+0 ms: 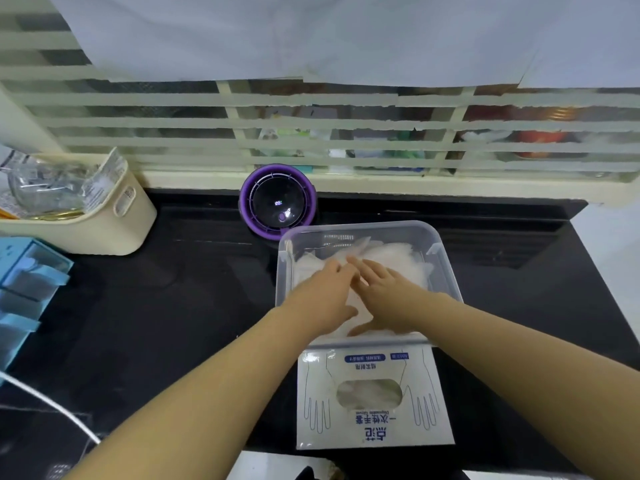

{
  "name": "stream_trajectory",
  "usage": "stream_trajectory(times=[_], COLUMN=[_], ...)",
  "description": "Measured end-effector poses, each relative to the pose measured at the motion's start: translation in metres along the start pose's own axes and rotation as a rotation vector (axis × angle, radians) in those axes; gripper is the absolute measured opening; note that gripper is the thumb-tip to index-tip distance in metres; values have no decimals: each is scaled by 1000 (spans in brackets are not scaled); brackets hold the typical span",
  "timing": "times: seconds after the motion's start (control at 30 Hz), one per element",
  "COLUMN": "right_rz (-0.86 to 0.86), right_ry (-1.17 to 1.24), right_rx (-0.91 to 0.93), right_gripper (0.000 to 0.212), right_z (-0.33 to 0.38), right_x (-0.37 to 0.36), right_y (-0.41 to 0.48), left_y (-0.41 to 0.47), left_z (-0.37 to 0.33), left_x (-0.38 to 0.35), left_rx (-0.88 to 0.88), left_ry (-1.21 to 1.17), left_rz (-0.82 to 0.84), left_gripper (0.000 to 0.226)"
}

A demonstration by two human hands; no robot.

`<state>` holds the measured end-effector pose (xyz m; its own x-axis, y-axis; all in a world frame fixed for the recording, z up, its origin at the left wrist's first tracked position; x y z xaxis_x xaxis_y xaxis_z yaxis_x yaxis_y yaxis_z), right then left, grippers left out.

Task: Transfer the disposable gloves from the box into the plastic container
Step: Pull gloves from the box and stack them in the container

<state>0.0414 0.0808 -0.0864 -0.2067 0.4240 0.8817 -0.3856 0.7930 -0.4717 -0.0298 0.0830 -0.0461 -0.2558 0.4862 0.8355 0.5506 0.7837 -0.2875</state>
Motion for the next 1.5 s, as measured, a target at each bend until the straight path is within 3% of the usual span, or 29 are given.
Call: stream_trajectory(times=[0.07, 0.13, 0.3, 0.53, 0.73, 0.83, 0.9, 0.97, 1.03, 1.13, 1.23, 1.3, 1.37, 1.43, 1.5], right_rz=[48, 98, 240, 315, 264, 105, -56, -96, 18, 233, 283, 188, 112, 54, -4], right_ry=[31, 57, 57, 13, 151, 200, 238, 338, 373, 279, 162, 94, -4, -150, -162], right_rx=[-39, -86, -227, -276, -198, -183, -142, -59, 15, 64, 61, 155, 189, 237, 259], right_gripper=[104, 107, 110, 92, 84, 68, 48, 30, 24, 29, 35, 35, 34, 44, 42], right_z=[-10, -18, -34, -35, -31, -35, -28, -10, 16, 42, 48, 53, 54, 59, 63], right_x=[-8, -13, -26, -54, -7, 39, 73, 90, 78, 26, -18, -31, -39, -47, -47], right_y=[-2, -8, -9, 9, -16, -45, -69, -91, -107, -115, -109, -102, -96, -91, -88], left_y=[4, 7, 14, 21, 28, 28, 25, 17, 2, -29, -76, -103, -116, -117, -112], left_z=[13, 23, 32, 44, 44, 40, 32, 19, 5, -11, -43, -52, -50, -40, -18], left_x=[-18, -30, -53, -66, -59, -55, -44, -28, -8, 20, 35, 17, -16, -47, -69], left_rx=[70, 119, 159, 184, 190, 168, 132, 70, -10, -152, -507, -720, -817, -746, -545], left_ry=[21, 65, 167, 276, 319, 353, 329, 285, 265, 229, 289, 375, 418, 449, 444], left_rz=[139, 220, 351, 315, 316, 334, 323, 306, 231, -18, -279, -267, -199, -56, 70], left_gripper=[80, 94, 97, 108, 101, 95, 84, 70, 60, 46, 29, 21, 27, 38, 68])
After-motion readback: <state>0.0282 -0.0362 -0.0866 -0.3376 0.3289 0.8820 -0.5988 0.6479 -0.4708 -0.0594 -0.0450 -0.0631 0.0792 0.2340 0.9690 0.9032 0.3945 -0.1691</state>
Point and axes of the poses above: each hand's wrist, its own y-axis towards the middle knuckle, its own x-axis out of the back of the hand, z = x × y, the point moved 8 cm from there along y, towards the middle knuckle, and after that the axes turned 7 degrees about -x, right-handed, at the moved point
